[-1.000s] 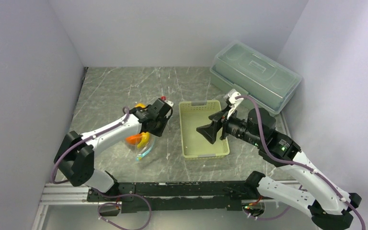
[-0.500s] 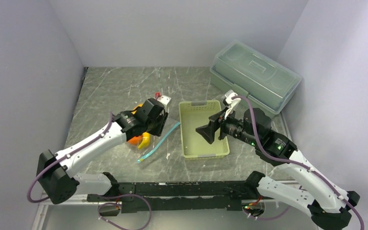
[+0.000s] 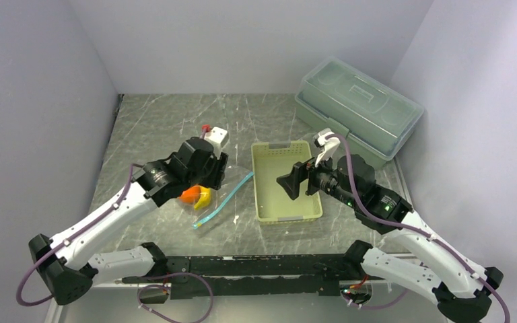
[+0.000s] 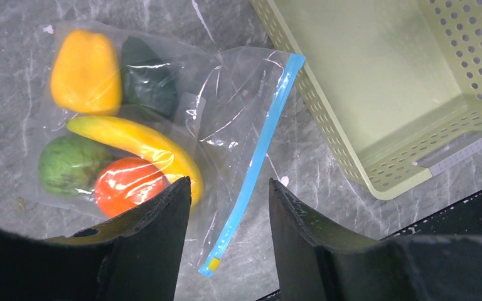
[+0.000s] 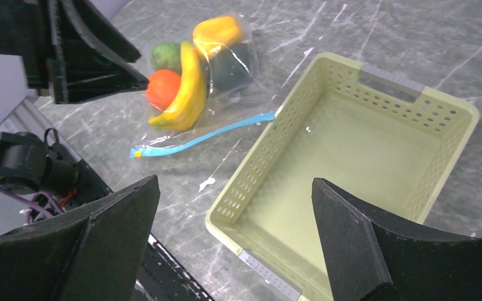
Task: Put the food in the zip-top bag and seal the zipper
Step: Reset both arms
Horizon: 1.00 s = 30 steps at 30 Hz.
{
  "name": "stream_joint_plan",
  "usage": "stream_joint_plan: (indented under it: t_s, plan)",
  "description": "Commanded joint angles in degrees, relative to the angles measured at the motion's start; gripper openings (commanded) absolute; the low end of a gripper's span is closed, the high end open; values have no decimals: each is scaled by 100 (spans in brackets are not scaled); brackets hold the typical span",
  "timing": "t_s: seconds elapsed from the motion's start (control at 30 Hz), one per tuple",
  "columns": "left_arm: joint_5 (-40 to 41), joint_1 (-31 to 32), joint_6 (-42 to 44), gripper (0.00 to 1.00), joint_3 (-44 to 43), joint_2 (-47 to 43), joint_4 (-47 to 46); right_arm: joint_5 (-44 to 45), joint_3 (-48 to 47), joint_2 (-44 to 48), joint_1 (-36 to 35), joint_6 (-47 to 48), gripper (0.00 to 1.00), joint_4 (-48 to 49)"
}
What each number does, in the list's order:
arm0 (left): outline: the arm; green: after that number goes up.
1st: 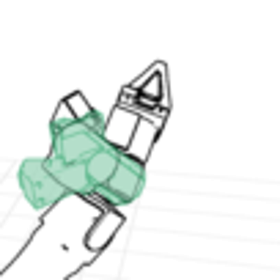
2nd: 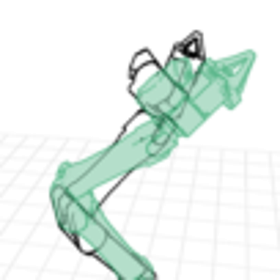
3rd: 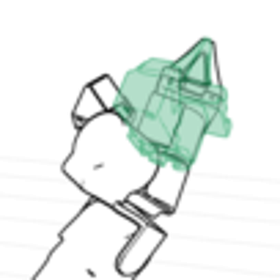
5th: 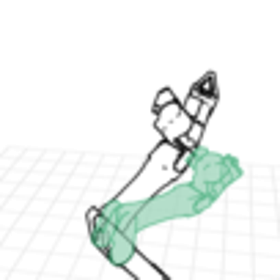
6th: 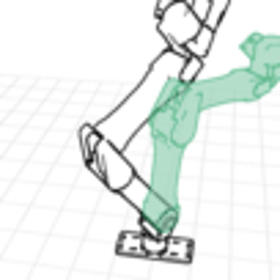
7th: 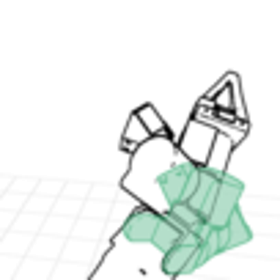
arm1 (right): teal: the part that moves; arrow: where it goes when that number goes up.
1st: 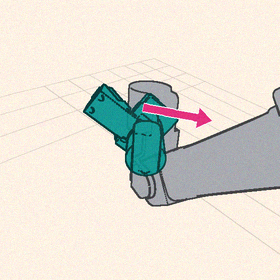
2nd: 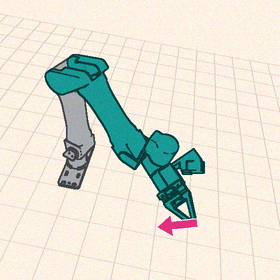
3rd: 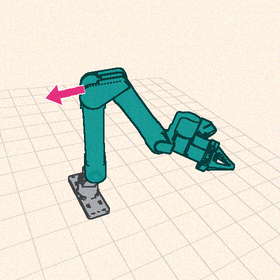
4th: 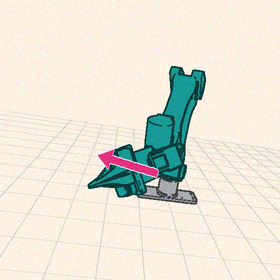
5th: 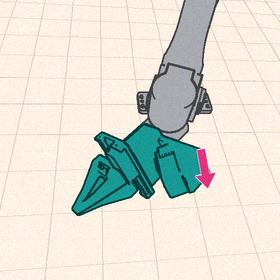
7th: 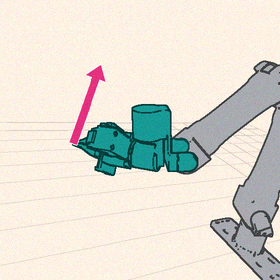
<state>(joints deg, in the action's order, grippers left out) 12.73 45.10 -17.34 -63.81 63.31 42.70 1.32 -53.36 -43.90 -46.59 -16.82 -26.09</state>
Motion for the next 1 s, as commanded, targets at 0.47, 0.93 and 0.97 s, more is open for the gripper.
stream_joint_plan:
  t_s: [0.47, 0.93, 0.97]
  plan:
    - [265, 25, 286, 98, 248, -1361, -44, 1353, 307, 182, 10, -1054, 100, -209]
    - [273, 25, 213, 100, 340, -1825, -164, 2340, 88, 289, 7, -2013, 100, -1026]
    - [233, 24, 186, 100, 355, -1841, -210, 2288, 24, 263, 8, -1953, 100, -1115]
